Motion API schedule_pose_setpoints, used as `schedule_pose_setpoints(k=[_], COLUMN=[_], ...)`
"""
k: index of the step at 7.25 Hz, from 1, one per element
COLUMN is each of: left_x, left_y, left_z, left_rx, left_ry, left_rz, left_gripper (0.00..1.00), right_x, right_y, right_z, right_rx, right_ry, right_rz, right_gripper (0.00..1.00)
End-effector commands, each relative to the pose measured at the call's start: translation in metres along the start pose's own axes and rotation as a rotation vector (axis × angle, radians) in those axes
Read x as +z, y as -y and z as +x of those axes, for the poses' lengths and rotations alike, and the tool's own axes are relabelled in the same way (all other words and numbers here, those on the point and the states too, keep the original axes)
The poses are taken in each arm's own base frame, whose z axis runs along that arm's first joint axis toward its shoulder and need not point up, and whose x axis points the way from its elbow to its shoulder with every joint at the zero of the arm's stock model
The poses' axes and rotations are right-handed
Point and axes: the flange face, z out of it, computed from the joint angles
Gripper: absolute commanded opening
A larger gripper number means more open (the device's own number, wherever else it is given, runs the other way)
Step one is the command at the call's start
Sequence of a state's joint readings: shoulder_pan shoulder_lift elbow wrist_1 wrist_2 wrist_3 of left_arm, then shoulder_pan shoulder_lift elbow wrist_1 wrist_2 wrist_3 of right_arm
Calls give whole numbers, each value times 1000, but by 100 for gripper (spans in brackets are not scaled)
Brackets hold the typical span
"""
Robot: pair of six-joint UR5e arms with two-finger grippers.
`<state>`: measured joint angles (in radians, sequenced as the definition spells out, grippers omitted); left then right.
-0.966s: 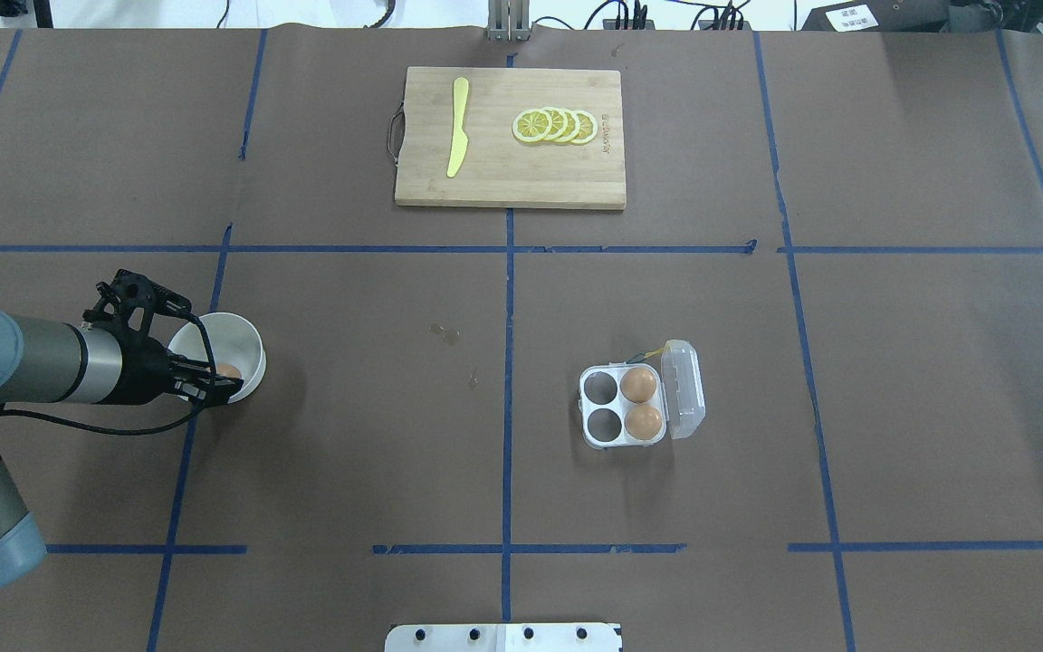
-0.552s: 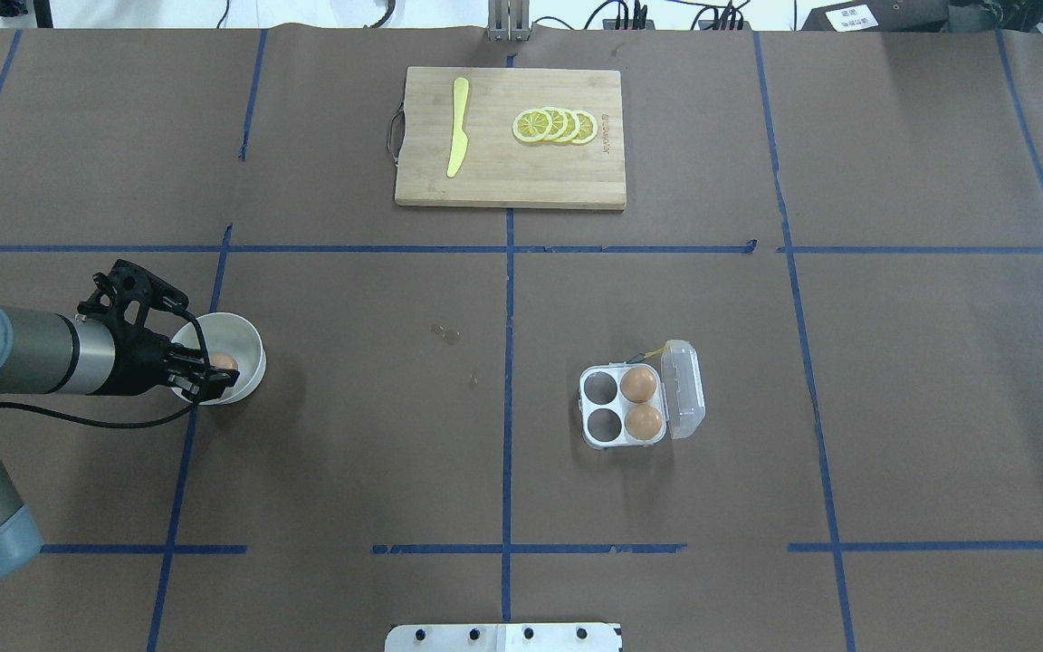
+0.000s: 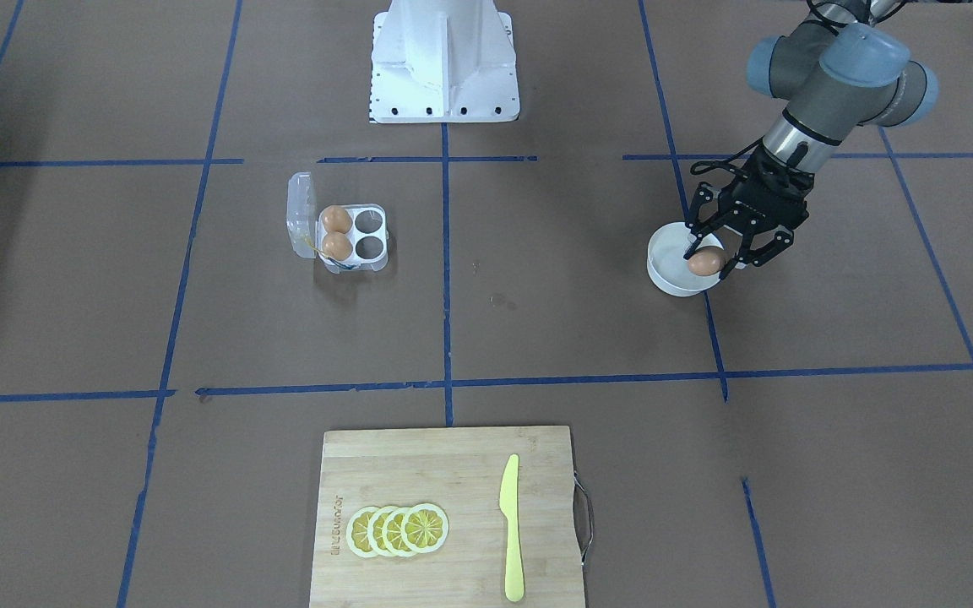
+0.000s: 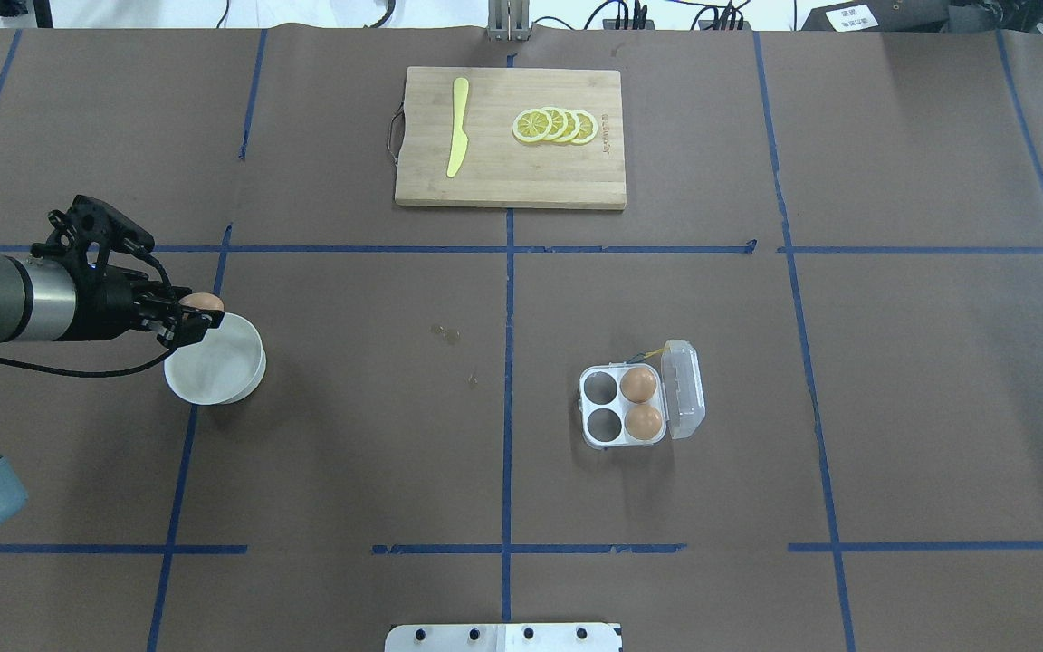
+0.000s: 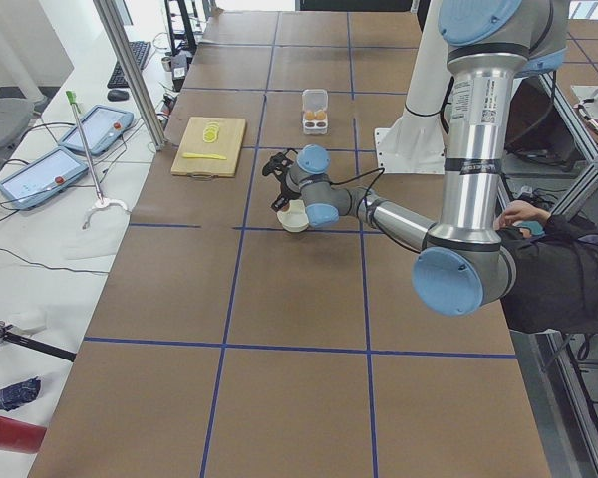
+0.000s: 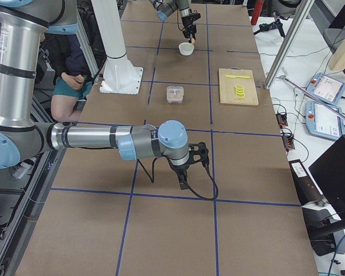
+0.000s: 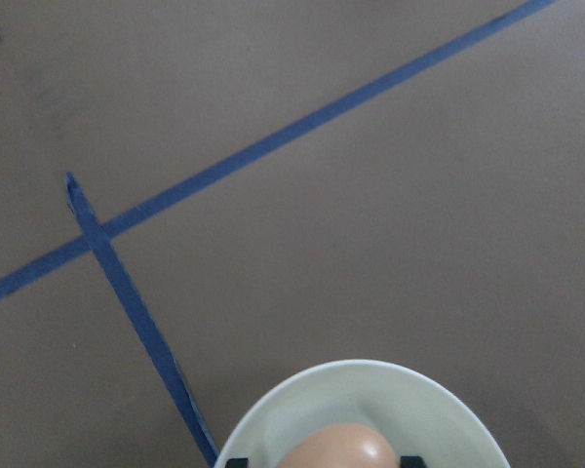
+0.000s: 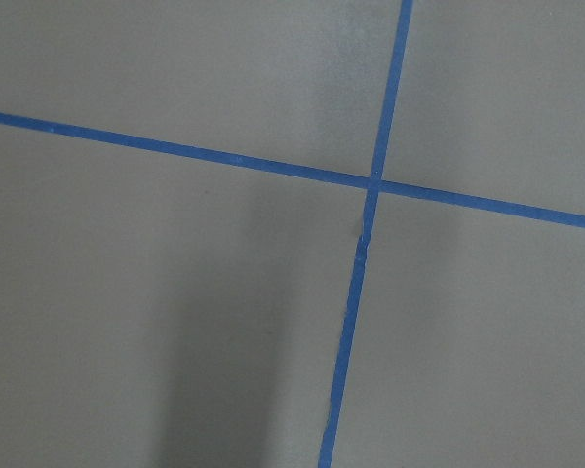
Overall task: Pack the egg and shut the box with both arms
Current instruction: 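Lift the egg out of the bowl with the left gripper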
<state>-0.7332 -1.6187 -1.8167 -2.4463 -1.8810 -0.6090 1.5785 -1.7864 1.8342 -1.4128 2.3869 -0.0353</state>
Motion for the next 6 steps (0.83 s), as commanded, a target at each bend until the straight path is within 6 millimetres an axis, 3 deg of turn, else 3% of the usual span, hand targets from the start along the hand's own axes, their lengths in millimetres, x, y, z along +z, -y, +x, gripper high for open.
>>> schedule_pose_setpoints(k=[1,2,4,6], left_x=[-16,-20,-21,-20], left_y=[27,42,97,135], left_z=[21,36,78,110], left_rx=[49,68,103,52], left_ry=[-83,-127,-201,-262], left_rz=[128,185,279,327], left_gripper=[0,0,0,0], right_x=[0,0,0,0], right_y=[1,1,0,0], right_z=[-1,-1,0,1], right_rx=[-1,-1,0,1], right_ry=[1,1,2,0], right_rz=[1,1,0,-1], right_gripper=[100,100,100,100])
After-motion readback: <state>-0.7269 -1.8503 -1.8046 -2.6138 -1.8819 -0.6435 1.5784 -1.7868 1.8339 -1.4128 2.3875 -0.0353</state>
